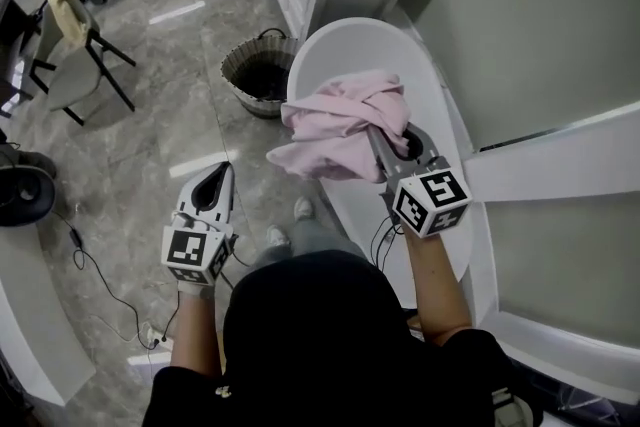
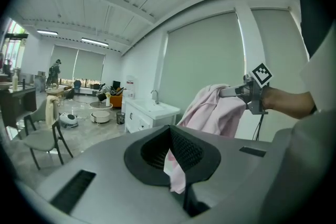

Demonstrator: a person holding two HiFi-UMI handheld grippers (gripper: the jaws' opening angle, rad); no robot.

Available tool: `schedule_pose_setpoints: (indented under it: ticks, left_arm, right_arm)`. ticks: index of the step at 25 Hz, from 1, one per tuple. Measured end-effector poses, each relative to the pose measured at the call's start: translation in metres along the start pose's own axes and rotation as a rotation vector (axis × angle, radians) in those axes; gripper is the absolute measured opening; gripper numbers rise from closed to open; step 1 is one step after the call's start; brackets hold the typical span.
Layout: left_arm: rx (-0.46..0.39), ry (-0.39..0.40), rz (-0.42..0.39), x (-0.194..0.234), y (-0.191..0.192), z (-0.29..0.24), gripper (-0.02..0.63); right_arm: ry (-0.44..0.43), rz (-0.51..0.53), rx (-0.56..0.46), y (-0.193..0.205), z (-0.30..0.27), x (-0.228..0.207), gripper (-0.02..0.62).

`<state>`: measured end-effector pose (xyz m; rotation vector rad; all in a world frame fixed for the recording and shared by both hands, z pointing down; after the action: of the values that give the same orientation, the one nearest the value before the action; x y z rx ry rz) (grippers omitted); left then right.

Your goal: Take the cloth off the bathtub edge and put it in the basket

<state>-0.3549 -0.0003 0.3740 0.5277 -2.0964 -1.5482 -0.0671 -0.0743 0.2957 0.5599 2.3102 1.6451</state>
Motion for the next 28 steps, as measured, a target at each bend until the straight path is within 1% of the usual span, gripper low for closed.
schedule_pose_setpoints:
  ticks: [3,8,14,21,28]
  left_arm:
    - [0.007,-0.03,0.004,0.006,0.005,-0.007,0.006]
    - [0.0,-0.097,0.023,0.072,-0.006,-0.025,0.006]
    - [0.013,-0.16,0.042,0.127,-0.024,-0.07,0.006]
    - [0.028,-0.2,0.03,0.166,-0.053,-0.124,0.006]
    - [0.045,-0.214,0.041,0.189,-0.066,-0.168,0.006]
  right_arm:
    - [-0.055,0.005,-0.001,0.002,-0.026,0.002,0.08]
    - [-0.149,0.024,0.01,-0.017,-0.108,0.022,0.08]
    - [-0.24,0.041,0.029,-0.032,-0.189,0.015,0.08]
    - [-0.301,0.014,0.036,-0.044,-0.279,-0.006,0.08]
    - [-0.313,-0.006,0.029,-0.062,-0.349,-0.029,0.08]
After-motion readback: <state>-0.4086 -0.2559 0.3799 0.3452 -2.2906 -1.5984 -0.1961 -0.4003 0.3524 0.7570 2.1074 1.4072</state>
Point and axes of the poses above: the fingertips, and each gripper's own axes: z backward along the fingers, x to its left, y out of its underside, the point moved 5 cm from there along z, backward along the fingers, and after that the axes turned 7 degrees about y, right-handed, at the moved point
